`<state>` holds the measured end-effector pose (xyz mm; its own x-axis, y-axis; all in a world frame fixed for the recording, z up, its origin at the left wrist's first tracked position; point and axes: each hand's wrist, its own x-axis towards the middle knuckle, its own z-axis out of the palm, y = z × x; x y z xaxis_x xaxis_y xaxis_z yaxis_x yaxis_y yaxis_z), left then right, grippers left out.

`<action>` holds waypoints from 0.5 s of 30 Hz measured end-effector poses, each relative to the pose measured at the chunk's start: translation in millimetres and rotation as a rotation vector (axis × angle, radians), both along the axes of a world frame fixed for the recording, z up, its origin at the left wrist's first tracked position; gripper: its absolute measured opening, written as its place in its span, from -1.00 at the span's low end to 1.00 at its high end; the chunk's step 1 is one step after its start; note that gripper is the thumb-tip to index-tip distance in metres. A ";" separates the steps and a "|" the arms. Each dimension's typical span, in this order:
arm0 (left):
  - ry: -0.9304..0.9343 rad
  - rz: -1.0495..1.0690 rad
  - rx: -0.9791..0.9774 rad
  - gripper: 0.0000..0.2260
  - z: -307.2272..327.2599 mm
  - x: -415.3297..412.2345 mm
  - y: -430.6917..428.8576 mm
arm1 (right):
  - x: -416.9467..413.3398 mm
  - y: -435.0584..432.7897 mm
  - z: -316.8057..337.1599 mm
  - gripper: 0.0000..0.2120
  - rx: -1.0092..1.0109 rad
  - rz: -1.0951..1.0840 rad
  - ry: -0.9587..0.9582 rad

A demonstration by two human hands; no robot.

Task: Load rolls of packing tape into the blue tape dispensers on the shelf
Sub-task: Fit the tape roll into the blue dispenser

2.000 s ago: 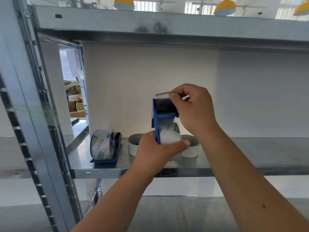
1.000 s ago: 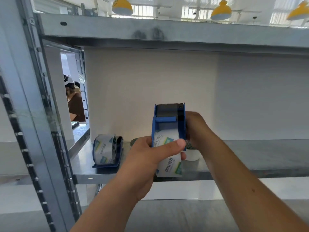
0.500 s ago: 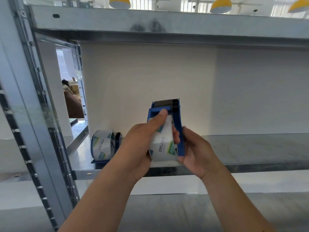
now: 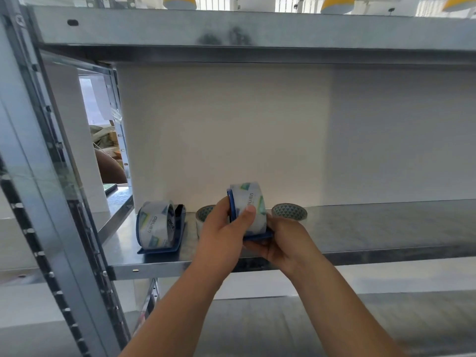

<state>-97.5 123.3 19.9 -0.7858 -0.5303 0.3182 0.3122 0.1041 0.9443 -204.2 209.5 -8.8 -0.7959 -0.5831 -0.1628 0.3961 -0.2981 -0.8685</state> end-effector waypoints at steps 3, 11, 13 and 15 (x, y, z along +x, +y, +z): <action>-0.026 0.023 -0.057 -0.80 -10.2 -10.5 -2.0 | -6.5 -2.3 -6.6 -0.72 0.014 -0.012 -0.003; -0.057 0.024 0.009 -0.82 -22.5 -31.8 -5.4 | -15.5 3.4 -10.3 -0.68 0.022 0.026 -0.074; -0.072 0.050 0.029 -0.81 -25.9 -37.8 -6.7 | -16.5 5.8 -8.9 -0.69 0.044 0.041 -0.075; -0.083 0.082 0.039 -0.84 -28.7 -43.6 -7.7 | -16.4 8.0 -7.5 -0.70 0.048 0.061 -0.080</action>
<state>-141.1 115.6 -8.8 -0.7619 -0.6046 0.2322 0.2250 0.0891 0.9703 -220.6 217.5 -16.4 -0.7424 -0.6204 -0.2531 0.4807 -0.2300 -0.8462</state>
